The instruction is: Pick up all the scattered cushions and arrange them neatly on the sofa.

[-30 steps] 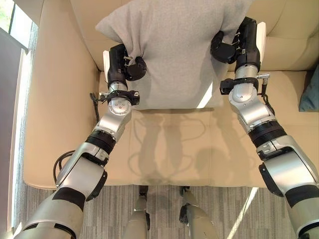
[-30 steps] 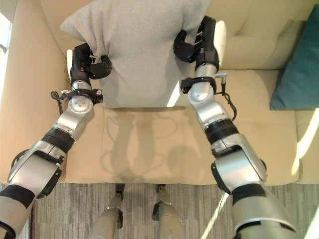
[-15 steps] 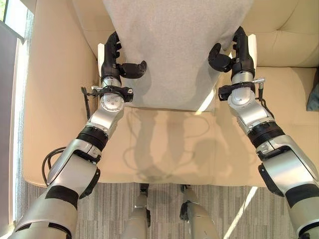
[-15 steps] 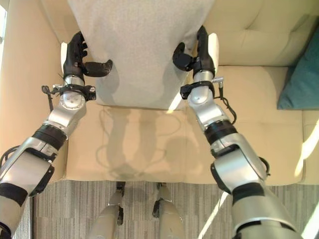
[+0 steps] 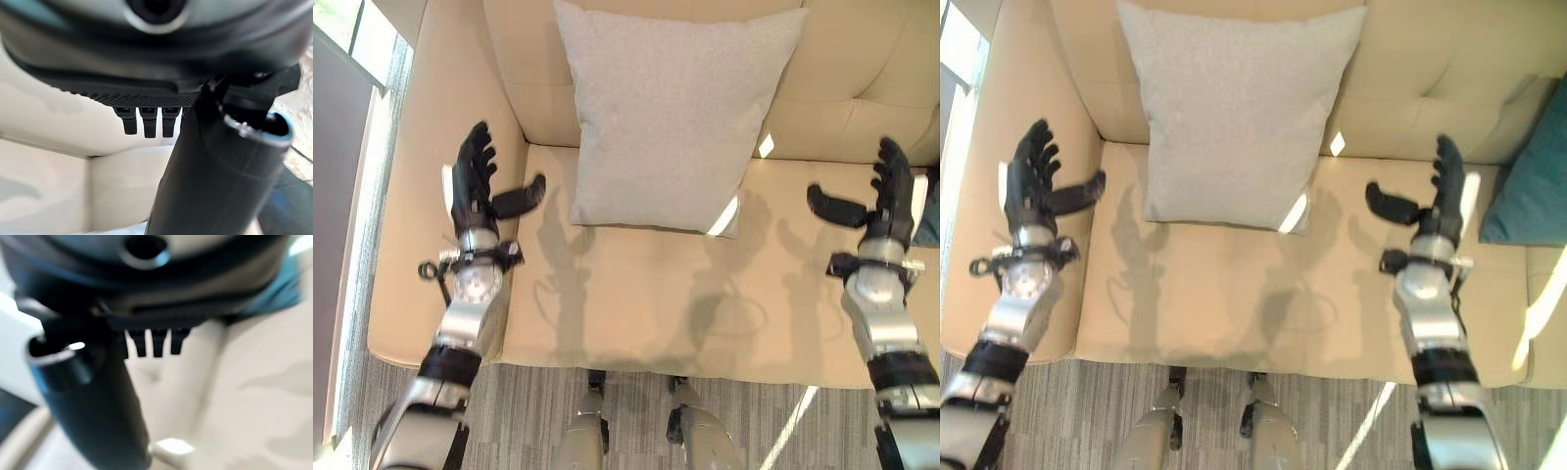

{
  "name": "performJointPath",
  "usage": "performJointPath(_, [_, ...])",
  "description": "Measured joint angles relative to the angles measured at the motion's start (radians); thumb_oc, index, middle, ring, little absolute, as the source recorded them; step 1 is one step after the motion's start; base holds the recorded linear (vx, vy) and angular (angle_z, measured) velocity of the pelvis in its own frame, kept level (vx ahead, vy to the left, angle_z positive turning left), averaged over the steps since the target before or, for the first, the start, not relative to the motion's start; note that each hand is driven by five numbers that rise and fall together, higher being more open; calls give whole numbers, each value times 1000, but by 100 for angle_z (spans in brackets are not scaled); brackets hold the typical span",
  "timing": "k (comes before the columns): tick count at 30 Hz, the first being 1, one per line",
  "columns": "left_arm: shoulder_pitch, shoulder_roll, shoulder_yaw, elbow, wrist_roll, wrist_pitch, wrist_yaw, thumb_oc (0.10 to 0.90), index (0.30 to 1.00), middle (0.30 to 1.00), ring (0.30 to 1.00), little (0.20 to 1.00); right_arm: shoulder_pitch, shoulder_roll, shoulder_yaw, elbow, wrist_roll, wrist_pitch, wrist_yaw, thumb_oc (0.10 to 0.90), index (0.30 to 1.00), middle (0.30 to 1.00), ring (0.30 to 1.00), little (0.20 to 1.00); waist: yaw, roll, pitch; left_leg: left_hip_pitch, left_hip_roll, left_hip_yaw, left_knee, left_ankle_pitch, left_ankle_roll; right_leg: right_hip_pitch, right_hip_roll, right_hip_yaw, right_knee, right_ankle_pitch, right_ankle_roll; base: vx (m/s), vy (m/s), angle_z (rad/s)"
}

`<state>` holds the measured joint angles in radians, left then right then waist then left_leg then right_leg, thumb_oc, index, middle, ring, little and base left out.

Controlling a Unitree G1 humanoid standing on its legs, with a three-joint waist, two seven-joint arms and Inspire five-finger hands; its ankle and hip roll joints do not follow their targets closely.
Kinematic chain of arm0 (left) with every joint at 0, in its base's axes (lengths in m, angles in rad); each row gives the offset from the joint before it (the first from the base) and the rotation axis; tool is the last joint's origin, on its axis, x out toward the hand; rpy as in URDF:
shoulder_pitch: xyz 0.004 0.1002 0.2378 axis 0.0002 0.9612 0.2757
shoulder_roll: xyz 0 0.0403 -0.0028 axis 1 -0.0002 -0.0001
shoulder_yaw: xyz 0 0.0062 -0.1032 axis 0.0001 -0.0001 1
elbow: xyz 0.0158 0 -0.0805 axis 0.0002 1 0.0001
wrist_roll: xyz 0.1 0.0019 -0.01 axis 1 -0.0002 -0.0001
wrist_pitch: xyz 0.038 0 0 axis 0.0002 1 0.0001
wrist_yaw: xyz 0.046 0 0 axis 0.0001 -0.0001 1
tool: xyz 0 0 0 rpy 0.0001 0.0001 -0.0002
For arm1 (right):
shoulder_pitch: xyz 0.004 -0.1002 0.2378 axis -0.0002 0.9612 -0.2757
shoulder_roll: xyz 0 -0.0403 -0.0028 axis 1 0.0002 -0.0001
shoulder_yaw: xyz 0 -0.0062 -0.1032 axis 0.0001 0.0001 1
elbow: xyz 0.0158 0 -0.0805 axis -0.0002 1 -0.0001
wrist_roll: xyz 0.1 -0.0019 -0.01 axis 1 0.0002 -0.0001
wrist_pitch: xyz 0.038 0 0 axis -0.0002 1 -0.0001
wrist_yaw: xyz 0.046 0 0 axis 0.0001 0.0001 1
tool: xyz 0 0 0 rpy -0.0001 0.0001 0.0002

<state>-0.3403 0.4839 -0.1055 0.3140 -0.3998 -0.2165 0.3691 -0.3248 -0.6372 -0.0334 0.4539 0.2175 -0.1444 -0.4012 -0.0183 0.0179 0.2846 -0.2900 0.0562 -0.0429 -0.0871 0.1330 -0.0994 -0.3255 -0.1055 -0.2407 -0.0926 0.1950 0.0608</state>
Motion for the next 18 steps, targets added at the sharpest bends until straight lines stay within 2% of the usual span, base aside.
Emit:
performJointPath(1, [66, -42, 24, -20, 11, 1, -18, 800, 900, 900, 900, 900, 51, 38, -16, -22, -17, 1, 23, 800, 900, 900, 900, 900, -1, -2, -1, 9, -1, 1, 0, 0, 0, 9, -1, 1, 0, -1, 0, 43, -41, 0])
performJointPath(3, [171, -64, 16, -2, 16, 31, -55, 800, 900, 900, 900, 900, 130, 79, -4, -16, -30, 19, 58, 800, 900, 900, 900, 900, -5, -3, 0, 34, -2, 2, 0, 0, 0, 33, -3, 1, 0, -2, 2, 34, -34, 0])
performJointPath(4, [262, -83, 29, 2, 30, 48, -87, 800, 900, 900, 900, 900, 186, 119, -14, -8, -56, 24, 83, 800, 900, 900, 900, 900, -10, -5, 0, 55, -4, 2, -1, -3, 3, 57, -5, 1, 0, -13, 15, 24, -33, 8])
performJointPath(6, [330, -101, 36, 26, 39, 71, -109, 800, 900, 900, 900, 900, 243, 155, -21, 9, -72, 43, 101, 800, 900, 900, 900, 900, -20, -6, -1, 93, -4, 2, -1, -8, 9, 100, -5, 3, -1, -30, 24, 9, -24, 13])
performJointPath(9, [398, -104, 51, 54, 54, 69, -134, 800, 900, 900, 900, 900, 293, 170, -26, 19, -91, 46, 124, 800, 900, 900, 900, 900, -20, -10, -16, 109, 1, 8, -2, -38, 19, 117, -2, 6, -1, -50, 23, -4, -6, 1])
performJointPath(11, [443, -105, 70, 122, 69, 82, -167, 800, 900, 900, 900, 900, 302, 209, -39, 57, -99, 47, 140, 800, 900, 900, 900, 900, -19, -26, -58, 131, 6, 24, -6, -44, 26, 132, -1, 23, -2, -52, 19, -29, -5, -17])
performJointPath(13, [483, -109, 69, 249, 112, 85, -203, 800, 900, 900, 900, 900, 318, 230, -32, 142, -100, 27, 159, 800, 900, 900, 900, 900, -20, -31, -105, 169, 6, 41, -4, -46, 31, 159, -2, 34, -8, -52, 19, -54, -18, -26])
performJointPath(16, [504, -127, 50, 446, 164, 117, -218, 800, 900, 900, 900, 900, 350, 234, 13, 267, -100, 31, 187, 800, 900, 900, 900, 900, -20, -30, -183, 220, 6, 61, -7, -65, 42, 200, -1, 52, -8, -57, 23, -31, -16, -19])
performJointPath(18, [527, -148, 43, 557, 202, 124, -232, 800, 900, 900, 900, 900, 391, 235, 39, 333, -106, 36, 206, 800, 900, 900, 900, 900, -21, -26, -209, 256, 6, 64, -7, -70, 53, 235, -1, 54, -9, -61, 27, -31, -42, -6])
